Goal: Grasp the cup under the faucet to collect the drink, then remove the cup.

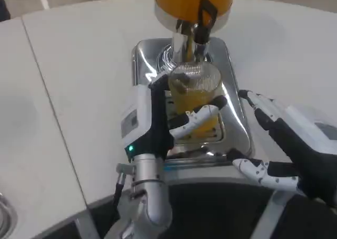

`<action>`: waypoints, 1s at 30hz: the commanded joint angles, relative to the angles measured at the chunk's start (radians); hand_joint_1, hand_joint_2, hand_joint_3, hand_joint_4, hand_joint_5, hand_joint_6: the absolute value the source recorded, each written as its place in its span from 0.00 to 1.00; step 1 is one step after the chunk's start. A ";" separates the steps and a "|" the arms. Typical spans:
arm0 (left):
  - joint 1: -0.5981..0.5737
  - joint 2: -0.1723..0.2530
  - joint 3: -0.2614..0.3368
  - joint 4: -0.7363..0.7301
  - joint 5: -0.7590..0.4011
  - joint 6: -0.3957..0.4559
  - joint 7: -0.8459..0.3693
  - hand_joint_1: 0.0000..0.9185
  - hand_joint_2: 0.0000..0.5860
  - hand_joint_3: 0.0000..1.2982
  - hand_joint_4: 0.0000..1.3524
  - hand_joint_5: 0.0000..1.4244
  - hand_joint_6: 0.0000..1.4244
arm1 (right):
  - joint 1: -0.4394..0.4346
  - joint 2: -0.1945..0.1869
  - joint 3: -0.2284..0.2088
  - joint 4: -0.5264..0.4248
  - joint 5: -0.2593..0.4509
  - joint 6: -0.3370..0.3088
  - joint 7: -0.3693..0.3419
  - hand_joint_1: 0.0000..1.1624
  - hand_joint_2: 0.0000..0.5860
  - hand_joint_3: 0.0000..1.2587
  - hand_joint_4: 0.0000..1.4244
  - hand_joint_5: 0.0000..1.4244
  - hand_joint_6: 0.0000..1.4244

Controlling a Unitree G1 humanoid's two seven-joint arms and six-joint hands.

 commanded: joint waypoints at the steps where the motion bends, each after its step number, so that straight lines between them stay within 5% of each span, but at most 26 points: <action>1: 0.012 0.015 0.006 -0.001 -0.006 -0.033 0.018 0.61 0.10 0.82 0.78 1.00 1.00 | 0.000 -0.003 0.014 0.008 0.001 -0.013 -0.025 0.41 0.74 0.00 0.00 0.00 0.09; 8: 0.017 0.071 -0.005 0.004 0.018 -0.062 0.034 0.63 0.09 0.85 0.79 1.00 1.00 | -0.004 -0.032 0.008 -0.009 0.004 -0.042 -0.026 0.42 0.74 0.00 0.00 0.00 0.09; 14: 0.034 0.109 0.005 -0.021 0.011 -0.066 0.027 0.63 0.09 0.85 0.80 1.00 1.00 | 0.099 -0.076 -0.019 -0.076 -0.074 -0.097 -0.043 0.42 0.74 0.00 0.00 0.00 0.09; 19: 0.053 0.135 0.016 -0.043 0.005 -0.068 0.021 0.63 0.09 0.85 0.80 1.00 1.00 | 0.179 -0.077 -0.031 -0.095 -0.105 -0.118 -0.035 0.42 0.74 0.00 0.00 0.00 0.07; 26: 0.080 0.155 0.042 -0.070 -0.012 -0.076 0.015 0.63 0.09 0.85 0.80 1.00 1.00 | 0.346 -0.030 -0.055 -0.119 -0.240 -0.174 -0.158 0.41 0.75 0.00 0.00 0.00 0.05; 30: 0.099 0.165 0.060 -0.108 -0.026 -0.088 -0.001 0.63 0.09 0.85 0.80 1.00 1.00 | 0.329 -0.042 -0.067 -0.095 -0.219 -0.184 -0.117 0.41 0.75 0.00 0.00 0.00 0.04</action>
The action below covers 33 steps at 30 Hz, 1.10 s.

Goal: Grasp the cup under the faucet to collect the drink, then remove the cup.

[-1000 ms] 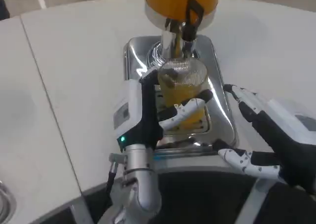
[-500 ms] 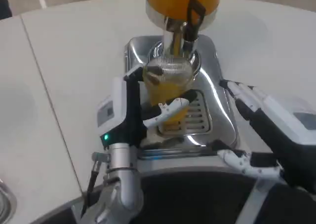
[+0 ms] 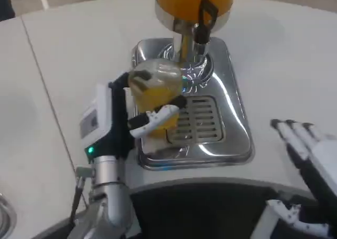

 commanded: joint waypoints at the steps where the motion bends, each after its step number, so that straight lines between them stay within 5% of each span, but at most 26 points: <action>1: 0.031 0.009 0.016 -0.054 -0.023 -0.038 -0.018 0.63 0.09 0.85 0.80 1.00 1.00 | -0.013 -0.001 -0.012 0.017 0.000 -0.018 0.016 0.41 0.75 0.00 0.00 0.00 0.04; 26: 0.194 0.069 0.096 -0.293 -0.028 -0.064 -0.076 0.63 0.11 0.85 0.81 1.00 1.00 | -0.125 -0.029 -0.048 0.116 0.045 -0.088 -0.022 0.40 0.76 0.00 0.00 0.00 0.04; 33: 0.246 0.105 0.124 -0.315 -0.044 -0.124 -0.098 0.63 0.11 0.85 0.81 1.00 1.00 | -0.163 -0.031 -0.027 0.140 0.049 -0.088 -0.006 0.34 0.76 0.00 0.00 0.00 0.02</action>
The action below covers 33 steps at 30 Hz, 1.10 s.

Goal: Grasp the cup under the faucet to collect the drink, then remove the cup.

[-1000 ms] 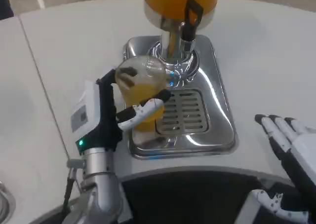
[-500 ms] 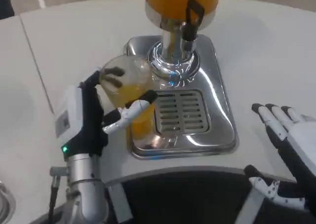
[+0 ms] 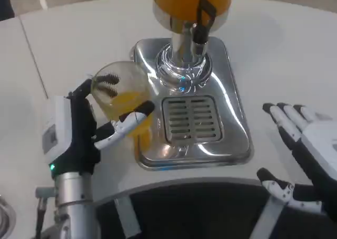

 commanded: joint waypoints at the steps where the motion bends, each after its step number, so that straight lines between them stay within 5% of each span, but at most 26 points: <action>1: 0.048 0.026 0.022 -0.070 -0.011 -0.061 -0.012 0.63 0.11 0.85 0.81 1.00 1.00 | -0.007 -0.001 0.016 0.005 0.004 -0.010 -0.005 0.34 0.77 0.00 0.00 0.00 0.02; 26: 0.354 0.015 0.087 -0.548 -0.042 -0.085 -0.204 0.63 0.12 0.85 0.81 1.00 1.00 | -0.036 -0.002 0.013 -0.008 0.028 -0.037 -0.018 0.32 0.80 0.00 0.00 0.00 0.01; 33: 0.423 0.028 0.093 -0.616 -0.049 -0.112 -0.264 0.63 0.12 0.85 0.81 1.00 1.00 | -0.003 0.003 0.015 -0.026 0.058 -0.096 -0.078 0.32 0.80 0.00 0.00 0.00 0.01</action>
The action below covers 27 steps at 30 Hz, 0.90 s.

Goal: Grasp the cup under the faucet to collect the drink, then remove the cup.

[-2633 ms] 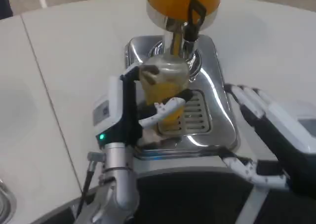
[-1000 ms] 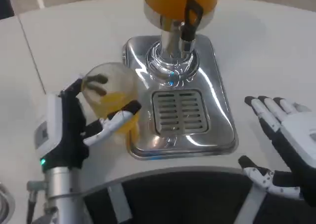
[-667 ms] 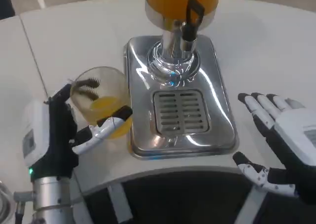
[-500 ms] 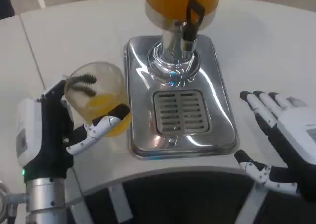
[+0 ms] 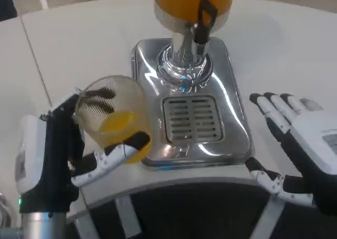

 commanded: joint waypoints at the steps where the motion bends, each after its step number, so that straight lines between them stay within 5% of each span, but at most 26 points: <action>1: 0.047 0.004 0.003 -0.070 -0.008 -0.061 -0.040 0.63 0.12 0.85 0.81 1.00 1.00 | 0.036 -0.005 0.001 -0.021 0.039 -0.056 -0.058 0.32 0.80 0.00 0.00 0.00 0.01; 11: 0.150 -0.027 -0.008 -0.172 -0.024 -0.078 -0.118 0.64 0.12 0.85 0.81 1.00 1.00 | 0.149 -0.007 -0.012 -0.066 0.055 -0.157 -0.129 0.33 0.81 0.00 0.00 0.00 0.01; 19: 0.194 -0.052 -0.005 -0.211 -0.019 -0.071 -0.140 0.64 0.12 0.85 0.81 1.00 1.00 | 0.207 -0.042 -0.100 -0.089 0.152 -0.235 -0.154 0.34 0.82 0.00 0.00 0.00 0.01; 27: 0.223 -0.072 -0.025 -0.254 -0.010 -0.076 -0.173 0.64 0.12 0.85 0.81 1.00 1.00 | 0.206 -0.056 -0.129 -0.085 0.198 -0.254 -0.136 0.35 0.83 0.00 0.00 0.00 0.02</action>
